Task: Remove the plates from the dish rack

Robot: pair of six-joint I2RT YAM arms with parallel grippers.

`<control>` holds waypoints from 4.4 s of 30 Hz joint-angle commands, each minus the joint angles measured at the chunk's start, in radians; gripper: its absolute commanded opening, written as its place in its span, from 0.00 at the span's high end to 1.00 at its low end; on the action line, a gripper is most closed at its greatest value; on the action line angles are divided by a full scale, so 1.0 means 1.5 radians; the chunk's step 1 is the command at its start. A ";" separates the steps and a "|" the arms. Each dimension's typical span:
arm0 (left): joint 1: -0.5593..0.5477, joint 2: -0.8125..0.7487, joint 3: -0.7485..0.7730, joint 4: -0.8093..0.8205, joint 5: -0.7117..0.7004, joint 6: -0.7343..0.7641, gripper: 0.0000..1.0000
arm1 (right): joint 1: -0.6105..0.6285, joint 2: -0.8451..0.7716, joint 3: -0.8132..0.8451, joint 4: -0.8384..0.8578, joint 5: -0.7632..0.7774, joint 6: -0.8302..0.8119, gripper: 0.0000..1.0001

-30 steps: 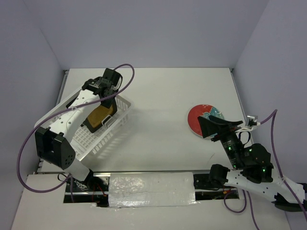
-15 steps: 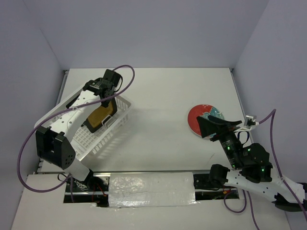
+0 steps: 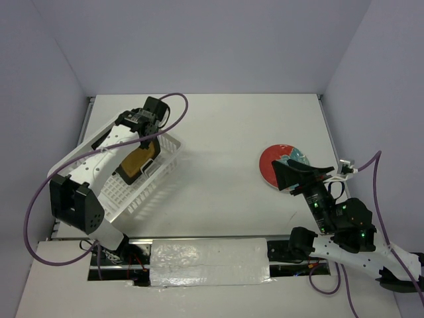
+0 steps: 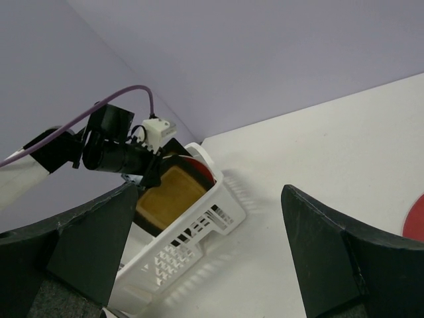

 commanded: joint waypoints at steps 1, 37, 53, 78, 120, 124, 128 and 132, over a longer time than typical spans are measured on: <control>0.004 -0.004 0.053 -0.001 -0.026 -0.011 1.00 | -0.001 0.011 -0.001 0.024 0.009 -0.008 0.04; 0.001 -0.234 0.084 0.357 0.638 -0.332 1.00 | 0.000 0.015 0.003 0.019 0.019 0.002 0.04; -0.218 -0.221 -0.274 0.697 0.383 -0.561 1.00 | -0.001 0.013 0.003 0.013 0.039 0.011 0.05; -0.238 -0.128 -0.485 0.888 0.375 -0.644 1.00 | -0.001 0.017 0.004 0.012 0.040 0.009 0.05; -0.309 -0.109 -0.501 0.756 0.186 -0.549 0.35 | -0.001 0.009 0.002 0.014 0.035 0.008 0.05; -0.345 -0.132 -0.327 0.595 0.139 -0.428 0.36 | 0.000 0.016 0.001 0.017 0.036 0.000 0.05; -0.344 -0.138 -0.157 0.443 0.082 -0.275 0.37 | -0.001 0.022 0.001 0.029 0.016 -0.026 0.05; -0.335 -0.099 0.030 0.186 -0.112 -0.213 0.40 | 0.000 0.018 -0.015 0.060 -0.019 -0.045 0.05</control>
